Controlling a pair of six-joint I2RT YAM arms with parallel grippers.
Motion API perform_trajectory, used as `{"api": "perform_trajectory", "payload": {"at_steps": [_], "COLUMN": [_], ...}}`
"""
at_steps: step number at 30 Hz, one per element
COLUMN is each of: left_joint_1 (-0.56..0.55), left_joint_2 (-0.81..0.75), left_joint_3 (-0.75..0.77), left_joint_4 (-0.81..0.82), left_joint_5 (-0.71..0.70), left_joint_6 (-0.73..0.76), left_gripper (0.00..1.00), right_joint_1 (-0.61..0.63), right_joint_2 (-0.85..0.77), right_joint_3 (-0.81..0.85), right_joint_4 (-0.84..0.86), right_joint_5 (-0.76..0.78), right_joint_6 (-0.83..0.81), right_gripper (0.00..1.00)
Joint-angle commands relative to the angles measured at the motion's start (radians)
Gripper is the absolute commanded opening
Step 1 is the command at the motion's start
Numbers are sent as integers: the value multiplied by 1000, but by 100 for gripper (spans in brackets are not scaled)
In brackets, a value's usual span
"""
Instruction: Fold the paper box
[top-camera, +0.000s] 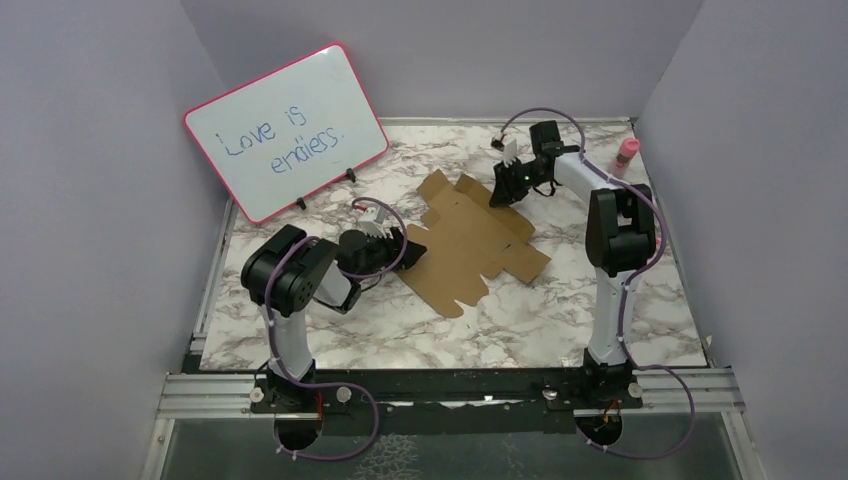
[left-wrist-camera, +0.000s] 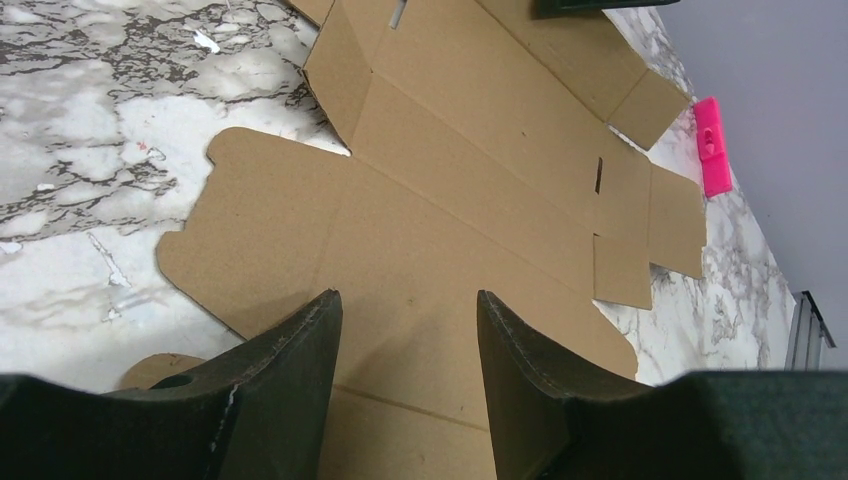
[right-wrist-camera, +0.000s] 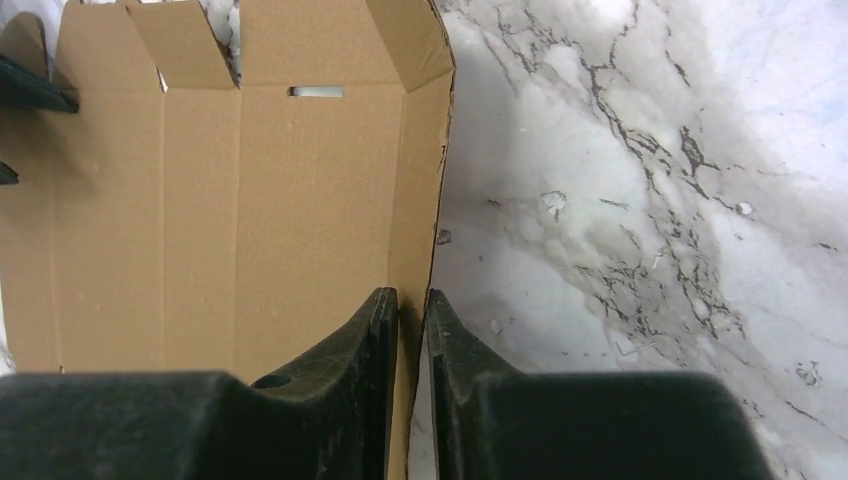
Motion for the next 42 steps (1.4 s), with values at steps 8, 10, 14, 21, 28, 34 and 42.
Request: {"api": "perform_trajectory", "payload": {"at_steps": [8,10,14,21,28,34,42], "left_joint_1": [65,95,150,223,280,278,213], "left_joint_2": [-138,-180,-240,-311,-347,-376,-454], "left_joint_3": [-21,-18,-4,22,63,30,-75], "left_joint_4": [-88,-109,-136,-183,-230,-259,-333], "left_joint_5": [27,28,33,14,22,93,98], "left_joint_6": [33,39,45,69,74,-16,-66], "left_gripper": [54,54,54,54,55,55,55], "right_joint_1": [101,135,212,307,343,335,268], "right_joint_2": [-169,-196,-231,-310,-382,-307,-112], "right_joint_3": [-59,-63,-56,-97,-185,-146,64], "right_joint_4": [-57,-56,-58,14,83,73,-85], "right_joint_5": [48,87,223,393,390,428,251], "right_joint_6": [-196,-218,-262,-317,-379,-378,-354], "right_gripper": [13,12,12,12,13,34,54]}}
